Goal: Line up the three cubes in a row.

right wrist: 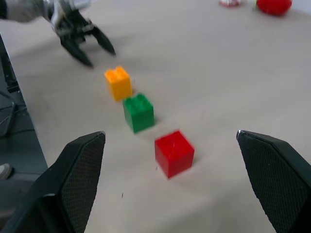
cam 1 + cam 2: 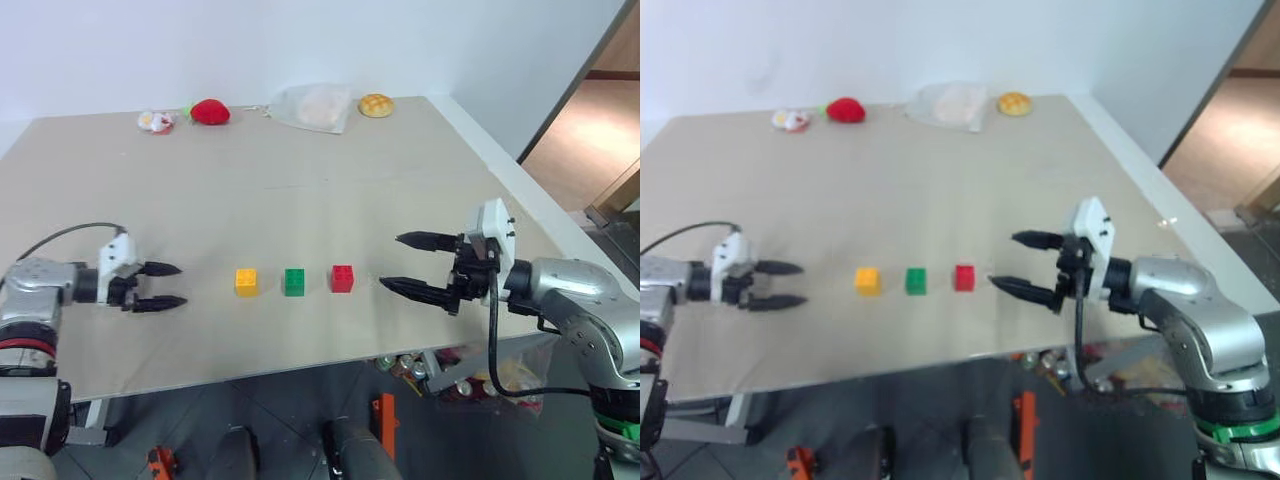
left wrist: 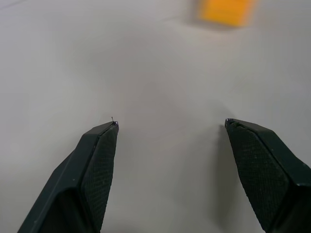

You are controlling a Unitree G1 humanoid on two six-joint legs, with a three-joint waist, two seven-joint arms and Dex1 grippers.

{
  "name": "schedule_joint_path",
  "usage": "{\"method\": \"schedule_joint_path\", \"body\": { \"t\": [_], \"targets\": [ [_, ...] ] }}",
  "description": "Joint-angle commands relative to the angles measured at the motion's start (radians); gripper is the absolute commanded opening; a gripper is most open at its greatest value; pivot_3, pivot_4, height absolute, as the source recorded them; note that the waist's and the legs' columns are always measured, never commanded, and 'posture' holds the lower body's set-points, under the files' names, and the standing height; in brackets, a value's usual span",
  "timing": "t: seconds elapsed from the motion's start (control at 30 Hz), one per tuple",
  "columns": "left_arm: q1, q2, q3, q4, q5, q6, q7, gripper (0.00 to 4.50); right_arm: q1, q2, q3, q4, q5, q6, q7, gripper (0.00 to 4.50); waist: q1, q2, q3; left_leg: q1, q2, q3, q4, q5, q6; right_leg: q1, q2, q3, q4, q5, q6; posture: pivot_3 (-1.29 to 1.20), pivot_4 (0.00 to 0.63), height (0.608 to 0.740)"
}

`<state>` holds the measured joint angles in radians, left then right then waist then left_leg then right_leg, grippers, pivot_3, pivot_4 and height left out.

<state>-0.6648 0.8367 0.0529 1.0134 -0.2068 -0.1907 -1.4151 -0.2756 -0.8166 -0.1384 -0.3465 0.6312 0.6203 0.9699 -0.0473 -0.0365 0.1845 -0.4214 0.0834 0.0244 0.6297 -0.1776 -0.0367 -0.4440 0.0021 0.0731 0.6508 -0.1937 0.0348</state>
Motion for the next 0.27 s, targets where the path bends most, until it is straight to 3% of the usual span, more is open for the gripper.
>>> {"method": "schedule_joint_path", "body": {
  "t": [0.03, 0.17, 0.27],
  "targets": [
    [0.053, 0.011, 0.077, -0.188, -0.069, 0.217, 0.112, 3.63, 0.037, -0.027, -0.061, 0.014, -0.013, -0.034, 0.011, 4.50, 0.003, 0.000, 0.000, 0.000, 0.000, 0.000, 0.000, 0.000, 0.000, 0.000, 0.000, 0.000, 0.000, 0.000, 0.000, 0.00, 0.150, 0.740],
    [0.254, -0.013, 0.192, -0.631, -0.245, 0.501, 0.206, 3.63, 0.067, -0.032, -0.092, 0.066, -0.026, -0.053, 0.008, 4.50, 0.002, 0.000, 0.000, -0.001, 0.000, 0.001, 0.001, 0.000, 0.000, 0.000, -0.002, 0.000, 0.000, 0.000, 0.000, 0.00, 0.150, 0.740],
    [0.381, -0.020, 0.219, -0.847, -0.310, 0.626, 0.257, 3.63, 0.054, -0.026, -0.086, 0.096, -0.035, -0.062, 0.006, 4.50, -0.002, 0.000, 0.000, 0.000, 0.000, 0.002, 0.000, 0.000, -0.001, 0.000, -0.002, 0.000, 0.000, 0.000, 0.000, 0.00, 0.150, 0.740]
  ]
}}
